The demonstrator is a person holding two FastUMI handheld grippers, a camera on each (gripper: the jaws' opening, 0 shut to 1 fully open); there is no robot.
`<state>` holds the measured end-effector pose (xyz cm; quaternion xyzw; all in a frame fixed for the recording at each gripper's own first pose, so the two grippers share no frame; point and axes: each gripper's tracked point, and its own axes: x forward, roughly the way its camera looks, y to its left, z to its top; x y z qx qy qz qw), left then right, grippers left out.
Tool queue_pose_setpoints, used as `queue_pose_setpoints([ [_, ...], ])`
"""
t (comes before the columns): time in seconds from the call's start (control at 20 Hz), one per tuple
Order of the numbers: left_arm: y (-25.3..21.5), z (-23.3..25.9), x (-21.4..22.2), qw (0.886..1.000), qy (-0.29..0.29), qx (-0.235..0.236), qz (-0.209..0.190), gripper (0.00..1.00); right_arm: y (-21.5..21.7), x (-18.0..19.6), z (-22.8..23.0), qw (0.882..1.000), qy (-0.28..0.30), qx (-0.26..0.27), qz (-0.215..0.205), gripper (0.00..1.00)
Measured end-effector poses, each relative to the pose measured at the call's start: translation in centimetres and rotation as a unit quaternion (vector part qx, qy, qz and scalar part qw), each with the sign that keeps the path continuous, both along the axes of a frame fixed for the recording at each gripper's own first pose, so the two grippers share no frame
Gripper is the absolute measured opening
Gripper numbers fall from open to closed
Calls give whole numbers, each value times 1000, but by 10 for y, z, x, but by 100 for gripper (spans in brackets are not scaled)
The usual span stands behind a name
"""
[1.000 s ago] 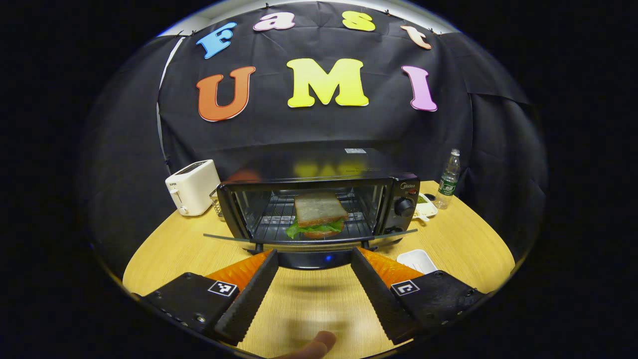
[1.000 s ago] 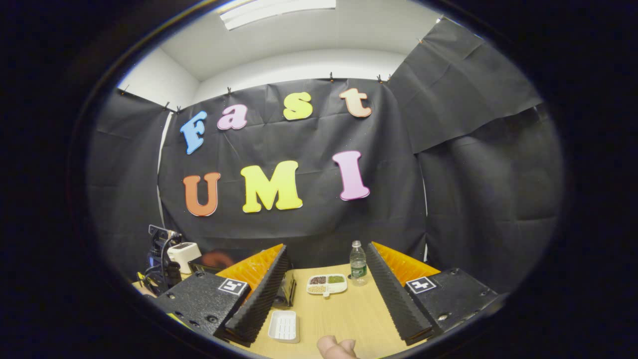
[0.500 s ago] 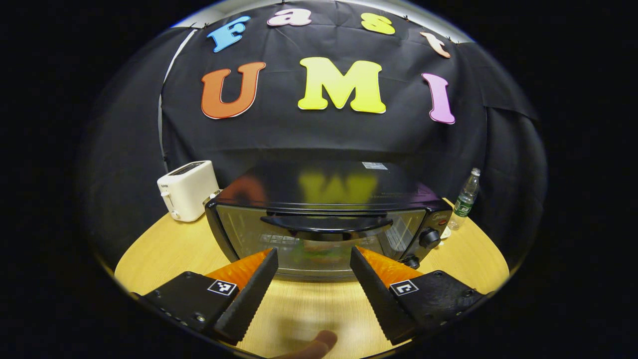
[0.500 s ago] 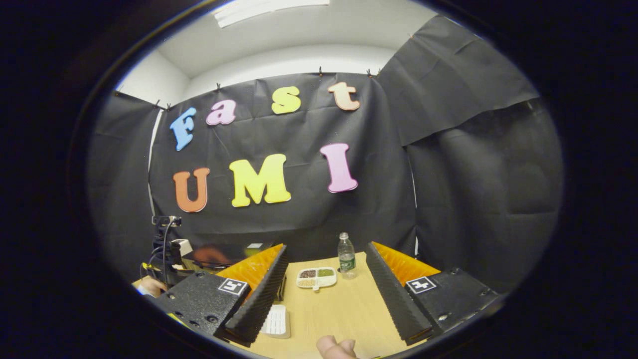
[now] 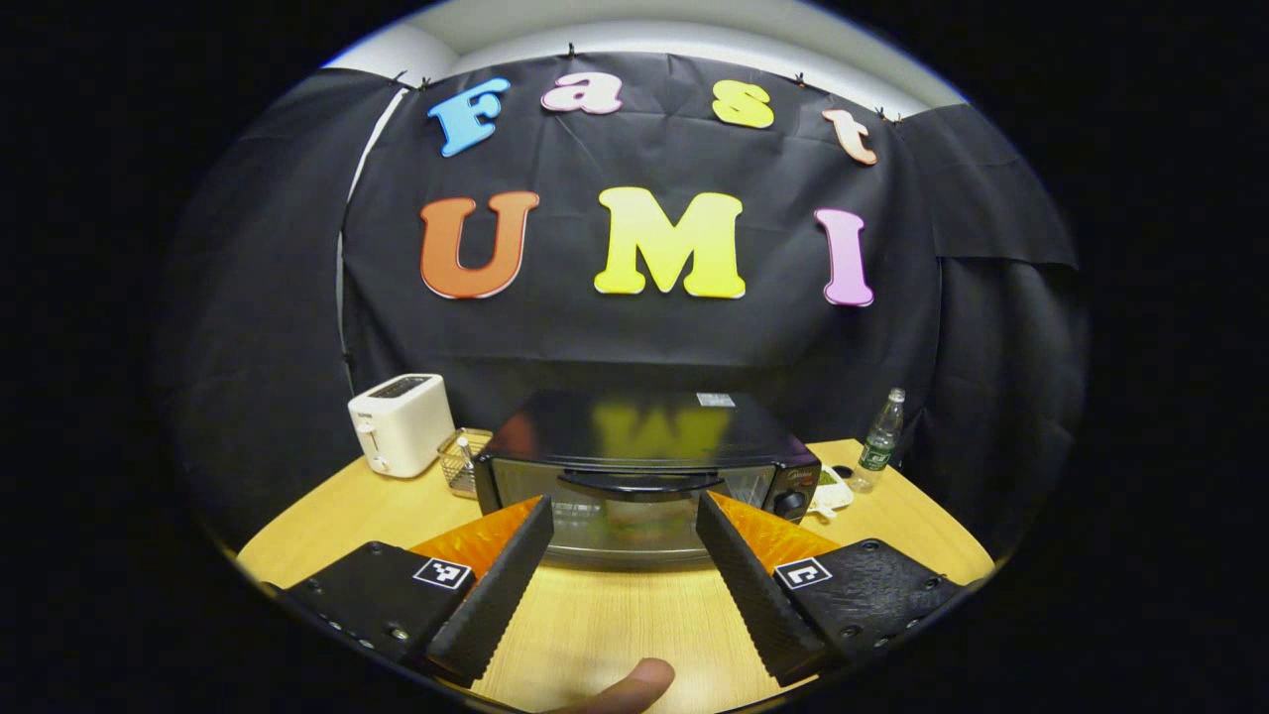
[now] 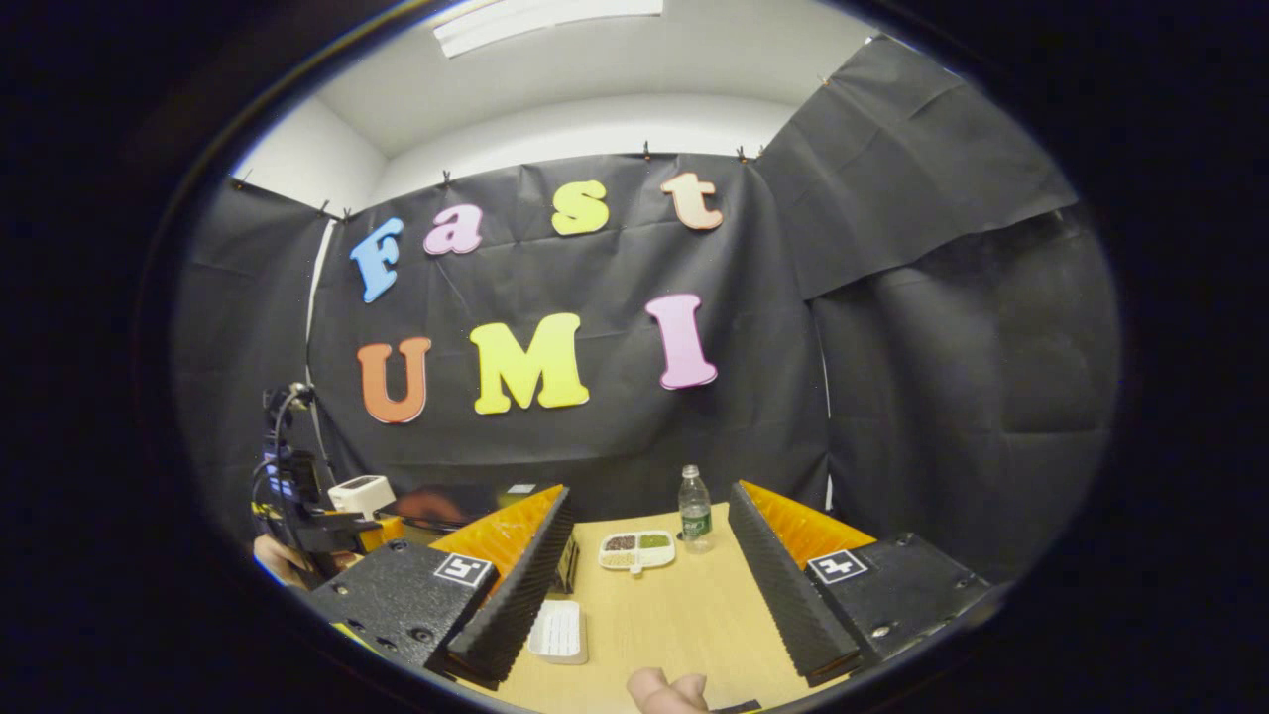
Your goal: Open the electric oven with the left hand, put the food in, and close the electric oven.
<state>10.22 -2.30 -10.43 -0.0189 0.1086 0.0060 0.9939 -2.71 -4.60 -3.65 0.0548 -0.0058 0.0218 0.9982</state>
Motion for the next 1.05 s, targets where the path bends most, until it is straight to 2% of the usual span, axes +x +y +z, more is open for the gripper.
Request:
queue_pose_setpoints([
  [0.15,6,36,-36,999,-38,2,11,95,1,-18,8,1000,-10,-2,-2,90],
  [0.2,6,49,-49,999,-52,3,14,95,1,-24,11,1000,-14,-2,-1,100],
  [0.25,8,59,-63,998,-60,7,18,100,2,-29,13,1000,-15,-4,-1,100],
  [0.3,9,69,-77,997,-71,9,20,95,2,-34,15,1000,-18,-6,-2,100],
  [0.45,11,98,-117,994,-103,13,25,95,7,-47,24,1000,-30,-11,3,100],
  [0.5,15,106,-128,993,-116,15,32,86,8,-50,26,999,-34,-14,5,100],
  [0.55,15,111,-139,991,-124,18,36,95,9,-54,26,999,-38,-17,9,100],
  [0.65,15,114,-159,990,-137,20,40,95,11,-57,22,999,-41,-19,11,100],
  [0.7,16,113,-167,989,-140,20,44,95,11,-58,19,999,-39,-21,11,89],
  [0.75,16,111,-175,988,-144,18,46,94,12,-60,16,999,-38,-21,13,89],
  [0.8,12,109,-183,989,-144,16,40,94,13,-62,13,999,-36,-18,15,100],
  [0.85,10,104,-188,989,-142,18,33,94,16,-64,13,999,-41,-14,21,100],
  [0.9,12,101,-192,989,-142,21,32,94,19,-66,14,998,-49,-13,28,90],
  [0.95,14,101,-195,989,-145,27,33,94,21,-66,14,998,-57,-17,34,100],
  [1.05,13,100,-196,988,-145,35,33,94,21,-65,8,997,-61,-27,36,100],
])
